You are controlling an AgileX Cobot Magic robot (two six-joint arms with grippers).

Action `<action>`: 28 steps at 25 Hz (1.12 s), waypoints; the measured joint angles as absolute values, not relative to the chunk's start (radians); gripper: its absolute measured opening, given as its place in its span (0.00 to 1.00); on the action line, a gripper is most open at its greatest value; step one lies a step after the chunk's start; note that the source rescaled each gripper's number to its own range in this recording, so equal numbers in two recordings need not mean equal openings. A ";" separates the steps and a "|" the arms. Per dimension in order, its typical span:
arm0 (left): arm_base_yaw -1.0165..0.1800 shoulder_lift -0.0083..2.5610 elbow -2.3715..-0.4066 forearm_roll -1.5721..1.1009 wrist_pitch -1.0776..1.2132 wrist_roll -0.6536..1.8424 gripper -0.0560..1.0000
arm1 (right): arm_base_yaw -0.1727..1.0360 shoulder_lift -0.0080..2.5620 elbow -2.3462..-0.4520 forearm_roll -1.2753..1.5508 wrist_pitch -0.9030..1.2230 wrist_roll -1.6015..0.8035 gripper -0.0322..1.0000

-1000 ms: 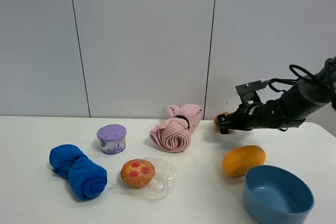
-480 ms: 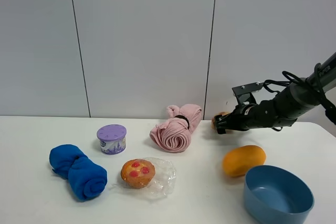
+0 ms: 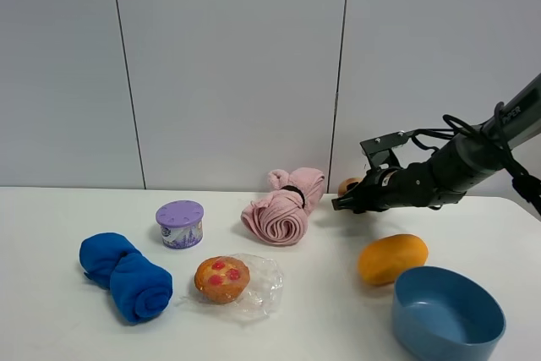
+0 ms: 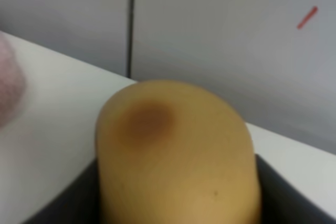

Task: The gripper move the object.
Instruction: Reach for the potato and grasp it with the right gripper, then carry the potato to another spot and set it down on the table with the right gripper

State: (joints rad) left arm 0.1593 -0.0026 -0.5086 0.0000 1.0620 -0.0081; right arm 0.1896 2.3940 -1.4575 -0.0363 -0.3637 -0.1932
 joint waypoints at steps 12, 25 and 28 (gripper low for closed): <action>0.159 -0.003 -0.509 0.000 1.062 -0.008 1.00 | 0.190 2.371 -1.458 -0.037 -0.329 -0.198 0.04; 0.159 -0.003 -0.509 0.000 1.062 -0.008 1.00 | 0.190 2.072 -1.458 -0.031 0.108 -0.213 0.03; 0.159 -0.003 -0.509 0.000 1.062 -0.008 1.00 | 0.190 1.977 -1.458 0.000 0.232 -0.204 0.03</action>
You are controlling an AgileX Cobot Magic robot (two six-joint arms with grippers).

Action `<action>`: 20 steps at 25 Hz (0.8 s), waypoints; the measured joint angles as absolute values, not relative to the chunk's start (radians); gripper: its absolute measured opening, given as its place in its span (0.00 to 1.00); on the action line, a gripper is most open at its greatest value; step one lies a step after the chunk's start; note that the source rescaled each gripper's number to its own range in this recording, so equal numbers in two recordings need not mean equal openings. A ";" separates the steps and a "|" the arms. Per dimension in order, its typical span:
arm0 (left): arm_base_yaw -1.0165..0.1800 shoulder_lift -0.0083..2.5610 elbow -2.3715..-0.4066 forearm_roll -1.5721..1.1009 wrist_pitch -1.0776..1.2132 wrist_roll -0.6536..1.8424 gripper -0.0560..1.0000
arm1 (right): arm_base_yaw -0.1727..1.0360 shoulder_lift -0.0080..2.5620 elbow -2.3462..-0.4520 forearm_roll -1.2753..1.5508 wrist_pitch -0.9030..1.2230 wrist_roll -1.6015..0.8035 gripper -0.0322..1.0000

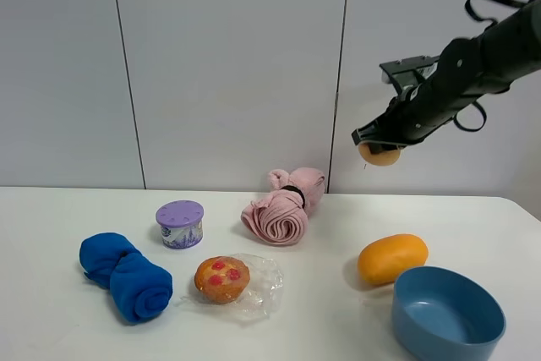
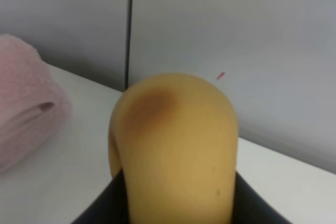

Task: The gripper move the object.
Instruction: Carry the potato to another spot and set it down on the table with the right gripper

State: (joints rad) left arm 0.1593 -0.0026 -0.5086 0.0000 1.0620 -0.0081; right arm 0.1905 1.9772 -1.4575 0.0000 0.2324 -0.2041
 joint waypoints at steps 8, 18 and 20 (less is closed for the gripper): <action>0.159 -0.003 -0.509 0.000 1.062 -0.008 1.00 | 0.237 1.717 -1.458 0.040 0.624 -0.203 0.03; 0.159 -0.003 -0.509 0.000 1.062 -0.008 1.00 | 0.487 1.618 -1.458 0.082 0.922 -0.232 0.03; 0.159 -0.003 -0.509 0.000 1.062 -0.008 1.00 | 0.538 1.629 -1.458 0.086 0.926 -0.232 0.03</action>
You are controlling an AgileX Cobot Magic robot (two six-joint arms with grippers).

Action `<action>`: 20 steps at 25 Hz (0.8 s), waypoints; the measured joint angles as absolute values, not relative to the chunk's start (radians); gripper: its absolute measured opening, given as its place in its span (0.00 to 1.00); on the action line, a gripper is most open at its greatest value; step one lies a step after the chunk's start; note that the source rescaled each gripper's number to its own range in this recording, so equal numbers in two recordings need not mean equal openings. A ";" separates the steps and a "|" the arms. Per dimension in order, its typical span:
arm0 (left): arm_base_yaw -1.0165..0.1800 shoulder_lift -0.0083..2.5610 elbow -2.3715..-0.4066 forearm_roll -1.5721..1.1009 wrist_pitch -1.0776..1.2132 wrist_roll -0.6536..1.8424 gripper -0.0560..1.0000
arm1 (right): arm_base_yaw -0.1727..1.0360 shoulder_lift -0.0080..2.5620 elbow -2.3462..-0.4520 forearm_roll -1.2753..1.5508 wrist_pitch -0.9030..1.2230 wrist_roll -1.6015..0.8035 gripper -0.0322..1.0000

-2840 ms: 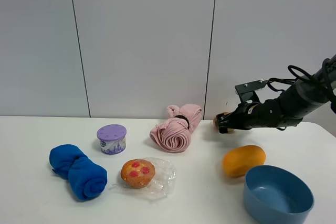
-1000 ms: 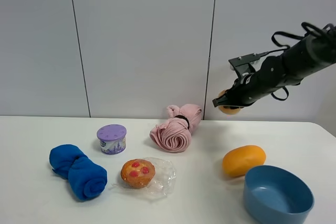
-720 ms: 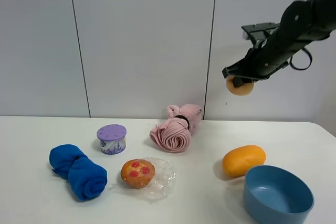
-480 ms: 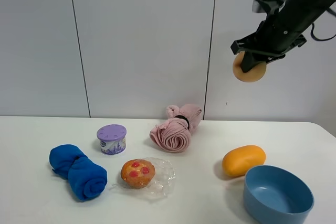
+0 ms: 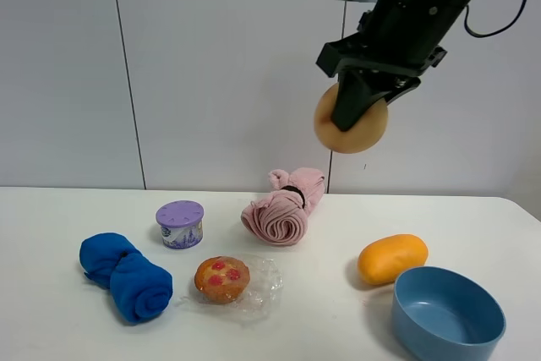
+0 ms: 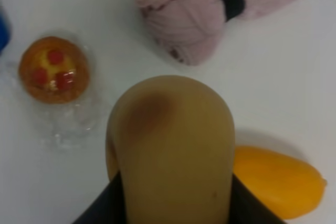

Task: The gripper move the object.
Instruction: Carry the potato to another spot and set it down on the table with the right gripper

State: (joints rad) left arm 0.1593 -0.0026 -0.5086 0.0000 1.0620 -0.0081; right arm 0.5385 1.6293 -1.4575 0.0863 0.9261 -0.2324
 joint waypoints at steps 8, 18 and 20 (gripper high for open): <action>0.159 -0.003 -0.509 0.000 1.062 -0.008 1.00 | 0.632 1.755 -1.458 0.087 0.924 -0.232 0.03; 0.159 -0.003 -0.509 0.000 1.062 -0.008 1.00 | 0.632 1.978 -1.459 0.000 0.841 -0.232 0.03; 0.159 -0.003 -0.509 0.000 1.062 -0.008 1.00 | 0.632 2.007 -1.459 -0.010 0.836 -0.232 0.03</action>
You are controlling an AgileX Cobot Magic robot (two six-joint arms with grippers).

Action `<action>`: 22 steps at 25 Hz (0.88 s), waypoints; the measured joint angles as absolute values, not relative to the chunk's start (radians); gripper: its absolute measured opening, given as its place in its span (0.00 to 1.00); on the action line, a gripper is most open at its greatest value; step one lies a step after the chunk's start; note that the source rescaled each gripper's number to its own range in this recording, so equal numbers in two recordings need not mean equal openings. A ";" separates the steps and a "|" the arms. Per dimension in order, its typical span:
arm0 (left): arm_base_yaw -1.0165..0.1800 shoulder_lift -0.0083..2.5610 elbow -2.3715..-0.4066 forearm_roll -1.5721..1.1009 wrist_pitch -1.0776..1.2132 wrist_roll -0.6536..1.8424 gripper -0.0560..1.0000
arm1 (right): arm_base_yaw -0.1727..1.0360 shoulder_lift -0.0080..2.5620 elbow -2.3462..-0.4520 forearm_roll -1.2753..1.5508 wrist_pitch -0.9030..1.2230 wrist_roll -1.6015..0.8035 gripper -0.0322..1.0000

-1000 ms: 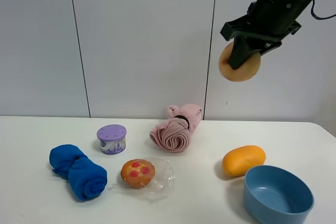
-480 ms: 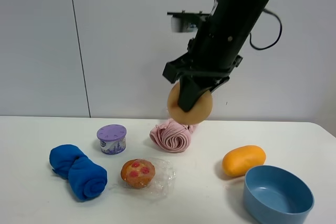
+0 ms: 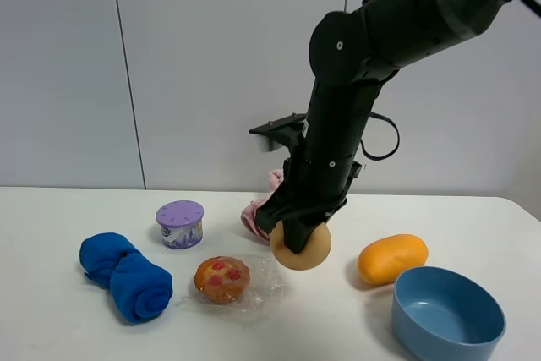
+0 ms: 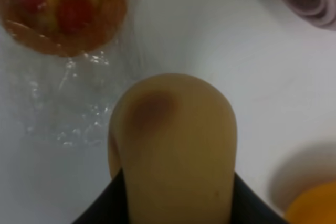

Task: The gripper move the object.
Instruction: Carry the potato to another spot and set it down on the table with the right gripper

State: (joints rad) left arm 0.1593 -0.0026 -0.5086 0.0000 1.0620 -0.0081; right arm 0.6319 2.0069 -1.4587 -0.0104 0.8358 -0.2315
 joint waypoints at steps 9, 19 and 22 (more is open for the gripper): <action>0.159 -0.003 -0.509 0.000 1.062 -0.008 1.00 | 0.632 2.078 -1.459 -0.046 0.816 -0.232 0.03; 0.159 -0.003 -0.509 0.000 1.062 -0.008 1.00 | 0.632 2.078 -1.459 -0.090 0.860 -0.232 0.03; 0.159 -0.003 -0.509 0.000 1.062 -0.008 1.00 | 0.632 2.078 -1.459 -0.090 0.865 -0.232 0.03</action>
